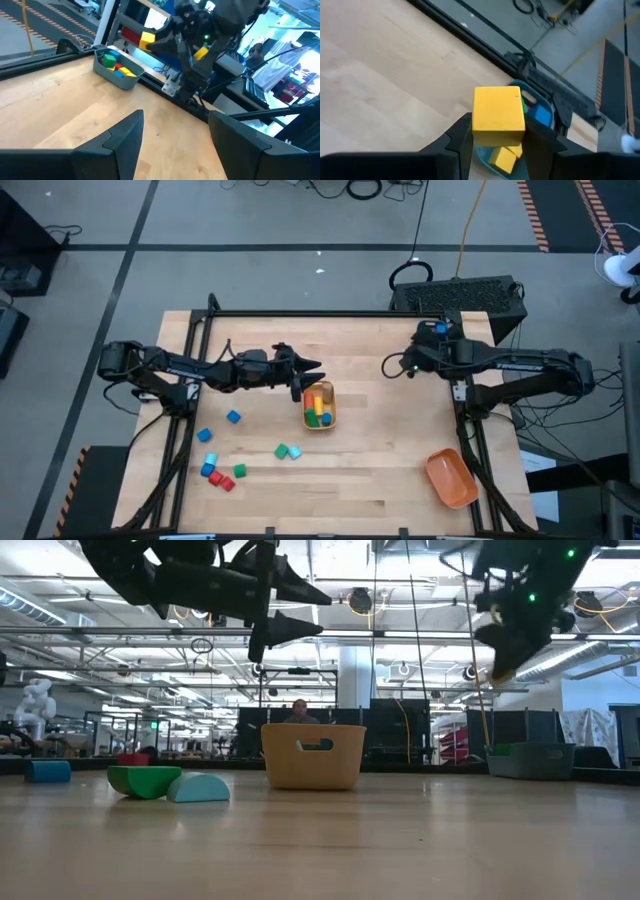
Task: Sort blocks by size
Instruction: Put the yellow square block into the blue bin
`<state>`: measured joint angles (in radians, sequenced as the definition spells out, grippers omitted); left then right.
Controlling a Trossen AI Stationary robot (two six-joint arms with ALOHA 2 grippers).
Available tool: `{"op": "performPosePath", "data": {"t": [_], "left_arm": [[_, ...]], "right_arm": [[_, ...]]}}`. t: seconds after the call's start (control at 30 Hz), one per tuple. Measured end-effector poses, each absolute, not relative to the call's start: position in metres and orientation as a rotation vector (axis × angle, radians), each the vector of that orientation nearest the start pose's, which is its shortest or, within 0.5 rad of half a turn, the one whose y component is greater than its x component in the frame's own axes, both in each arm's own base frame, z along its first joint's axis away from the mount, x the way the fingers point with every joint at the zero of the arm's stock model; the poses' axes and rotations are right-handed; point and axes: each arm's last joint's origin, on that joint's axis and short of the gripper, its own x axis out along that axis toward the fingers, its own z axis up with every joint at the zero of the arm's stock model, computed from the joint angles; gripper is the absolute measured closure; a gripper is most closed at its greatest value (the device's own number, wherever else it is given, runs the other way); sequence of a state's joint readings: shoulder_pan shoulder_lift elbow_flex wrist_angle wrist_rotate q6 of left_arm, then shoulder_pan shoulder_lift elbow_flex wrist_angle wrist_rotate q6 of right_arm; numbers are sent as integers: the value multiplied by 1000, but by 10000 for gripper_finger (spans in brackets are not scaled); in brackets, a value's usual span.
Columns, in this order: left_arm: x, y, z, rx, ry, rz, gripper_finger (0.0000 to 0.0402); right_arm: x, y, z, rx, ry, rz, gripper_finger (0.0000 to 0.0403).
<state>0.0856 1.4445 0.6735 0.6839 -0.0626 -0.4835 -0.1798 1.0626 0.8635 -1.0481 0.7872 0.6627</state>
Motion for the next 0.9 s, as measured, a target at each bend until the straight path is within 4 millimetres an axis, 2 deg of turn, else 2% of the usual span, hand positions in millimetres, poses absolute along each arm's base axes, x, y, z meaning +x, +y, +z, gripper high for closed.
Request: {"op": "performPosePath", "data": {"t": [0.4, 0.67, 0.9], "left_arm": [[298, 30, 223, -471, 113, 189, 176], [294, 46, 214, -435, 199, 278, 175], [284, 61, 195, -430, 391, 410, 175]], "right_arm": [[139, -80, 218, 270, 1054, -1356, 284], [130, -98, 205, 341, 1023, -1428, 284], [122, -113, 196, 360, 1006, -1474, 284]]}}
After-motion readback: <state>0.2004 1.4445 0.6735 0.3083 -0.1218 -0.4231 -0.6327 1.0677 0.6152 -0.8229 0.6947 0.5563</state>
